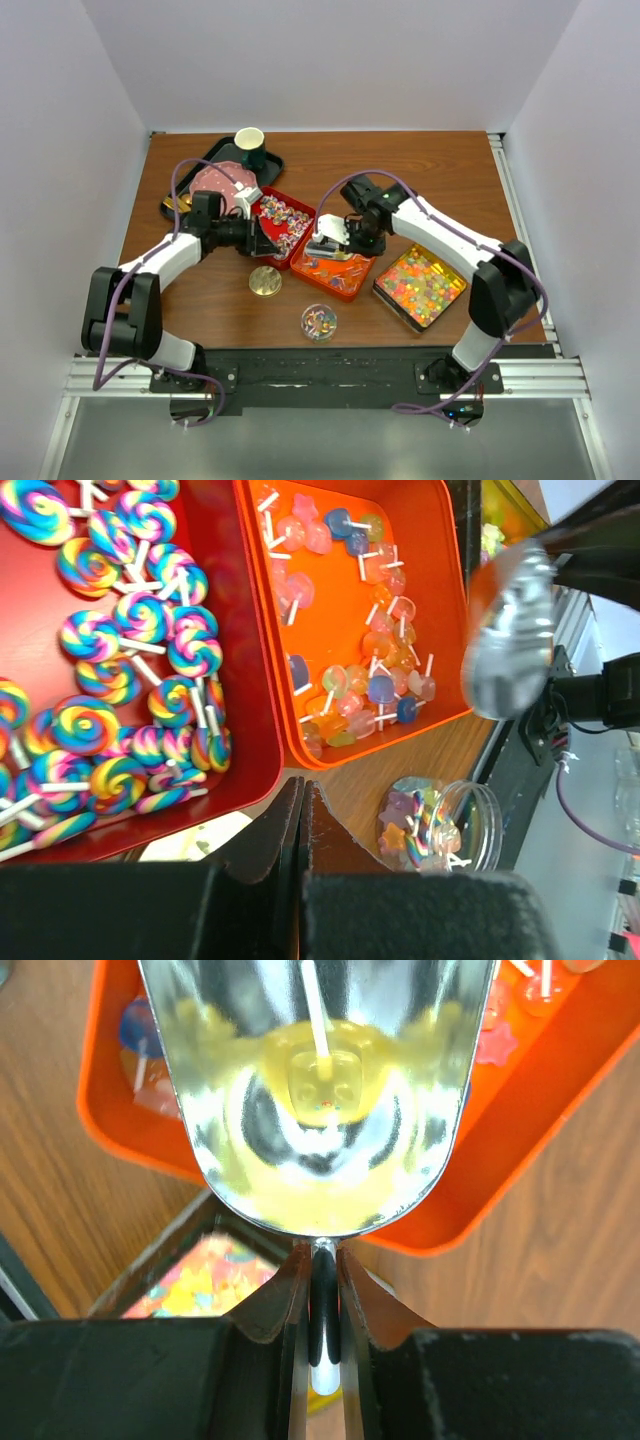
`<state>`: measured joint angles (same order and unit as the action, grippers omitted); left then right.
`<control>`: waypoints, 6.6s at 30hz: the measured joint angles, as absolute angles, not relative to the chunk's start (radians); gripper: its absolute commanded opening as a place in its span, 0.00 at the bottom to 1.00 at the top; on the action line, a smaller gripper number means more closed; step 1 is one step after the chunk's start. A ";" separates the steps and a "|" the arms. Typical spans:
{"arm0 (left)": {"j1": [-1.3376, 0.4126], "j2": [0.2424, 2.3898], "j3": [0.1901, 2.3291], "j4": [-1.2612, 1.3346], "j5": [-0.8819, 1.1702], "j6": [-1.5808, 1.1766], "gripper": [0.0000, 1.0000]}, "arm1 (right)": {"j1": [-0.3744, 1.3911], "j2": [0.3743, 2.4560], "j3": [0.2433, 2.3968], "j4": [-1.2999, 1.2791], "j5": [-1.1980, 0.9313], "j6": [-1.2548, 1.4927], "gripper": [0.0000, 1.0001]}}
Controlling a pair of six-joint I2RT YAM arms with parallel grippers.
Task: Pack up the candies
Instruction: Scoop the fake candies from the storage box, then place the fake candies in the packing bottle, then place the spatula at the center of the board, then pick up the box lid from the center of the board, then close the box lid on the packing bottle.
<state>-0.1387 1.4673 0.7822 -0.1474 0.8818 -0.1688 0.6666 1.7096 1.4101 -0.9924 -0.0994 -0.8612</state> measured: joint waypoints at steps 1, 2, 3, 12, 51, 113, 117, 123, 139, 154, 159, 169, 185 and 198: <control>-0.134 1.465 0.782 -0.149 0.879 -0.162 0.00 | 0.667 1.691 1.410 -1.003 -0.098 -0.874 0.00; -0.130 1.463 0.783 -0.152 0.876 -0.157 0.00 | 0.668 1.674 1.410 -1.017 -0.096 -0.889 0.00; -0.123 1.460 0.783 -0.154 0.871 -0.152 0.00 | 0.670 1.659 1.410 -1.035 -0.094 -0.905 0.00; -0.075 1.412 0.784 -0.163 0.827 -0.120 0.00 | 0.812 1.548 1.377 -1.182 0.086 -1.040 0.00; -0.059 1.319 0.733 -0.093 0.753 -0.161 0.42 | 1.048 1.580 1.338 -1.332 0.526 -0.818 0.00; -0.262 1.516 0.750 -0.378 0.572 0.717 1.00 | 0.013 1.975 1.522 -0.816 -0.061 -0.239 0.85; -0.266 1.512 0.750 -0.379 0.572 0.718 1.00 | 0.013 1.975 1.522 -0.816 -0.079 -0.239 0.85; -0.285 1.512 0.750 -0.377 0.572 0.717 1.00 | 0.014 1.975 1.522 -0.816 -0.105 -0.239 0.85; -0.305 1.522 0.775 -0.435 0.623 0.718 1.00 | 0.021 1.975 1.522 -0.820 -0.159 -0.240 0.96; -0.435 1.495 0.710 -0.280 0.420 0.617 0.91 | 0.022 1.975 1.522 -0.823 -0.161 -0.240 0.98; -0.435 1.494 0.709 -0.282 0.422 0.619 0.82 | 0.022 1.975 1.524 -0.828 -0.164 -0.240 0.98; -0.433 1.405 0.734 -0.489 0.492 0.727 0.77 | 0.026 1.948 1.594 -0.876 -0.150 -0.248 0.99; -0.614 1.204 0.847 -0.566 0.620 0.684 0.78 | 0.033 1.781 1.546 -0.842 0.092 -0.240 0.99; -0.876 1.235 0.860 -0.524 0.577 0.539 0.79 | 0.033 1.648 1.462 -0.852 0.022 -0.228 0.99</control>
